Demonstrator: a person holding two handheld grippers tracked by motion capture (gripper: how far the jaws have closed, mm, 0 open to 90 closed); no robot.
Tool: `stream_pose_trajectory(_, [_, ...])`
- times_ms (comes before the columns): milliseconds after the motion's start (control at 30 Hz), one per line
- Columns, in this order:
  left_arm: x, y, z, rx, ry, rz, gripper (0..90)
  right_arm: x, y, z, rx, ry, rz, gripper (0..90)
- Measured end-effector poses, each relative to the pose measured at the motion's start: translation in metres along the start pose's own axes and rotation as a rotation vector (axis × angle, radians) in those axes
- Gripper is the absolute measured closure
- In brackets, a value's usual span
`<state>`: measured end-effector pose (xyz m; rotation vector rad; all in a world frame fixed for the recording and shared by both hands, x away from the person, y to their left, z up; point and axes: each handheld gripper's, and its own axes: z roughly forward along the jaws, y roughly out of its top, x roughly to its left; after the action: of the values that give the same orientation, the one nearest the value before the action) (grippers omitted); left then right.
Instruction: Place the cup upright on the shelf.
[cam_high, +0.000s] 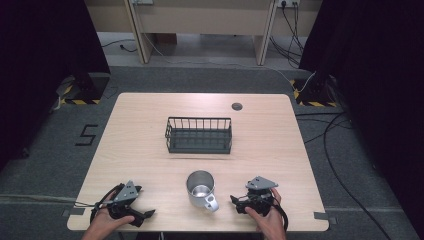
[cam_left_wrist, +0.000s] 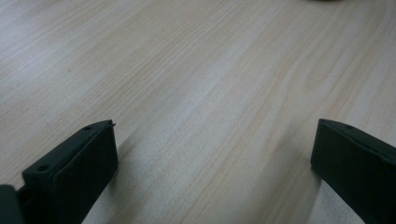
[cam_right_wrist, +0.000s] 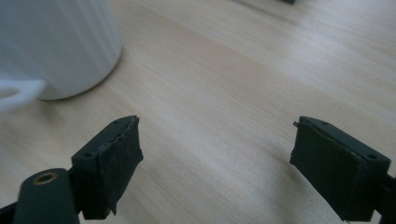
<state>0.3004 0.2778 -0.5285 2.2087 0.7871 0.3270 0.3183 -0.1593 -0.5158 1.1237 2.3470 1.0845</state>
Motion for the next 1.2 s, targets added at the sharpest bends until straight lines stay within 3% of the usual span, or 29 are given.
stream_pose_trajectory(300, [0.000,0.000,0.000,0.000,0.000,0.000,0.0,0.021,-0.002,-0.030,-0.088,0.046,-0.029,15.3])
stream_pose_trajectory(567, [0.000,0.000,0.000,0.000,0.000,0.000,0.0,0.039,0.006,-0.041,-0.125,0.112,-0.064,15.2])
stream_pose_trajectory(833, [0.000,0.000,0.000,0.000,0.001,0.002,0.0,0.066,0.018,-0.041,-0.142,0.172,-0.127,15.1])
stream_pose_trajectory(1200, [0.000,0.000,0.000,0.000,0.001,0.001,0.0,0.071,0.024,-0.029,-0.143,0.163,-0.139,15.3])
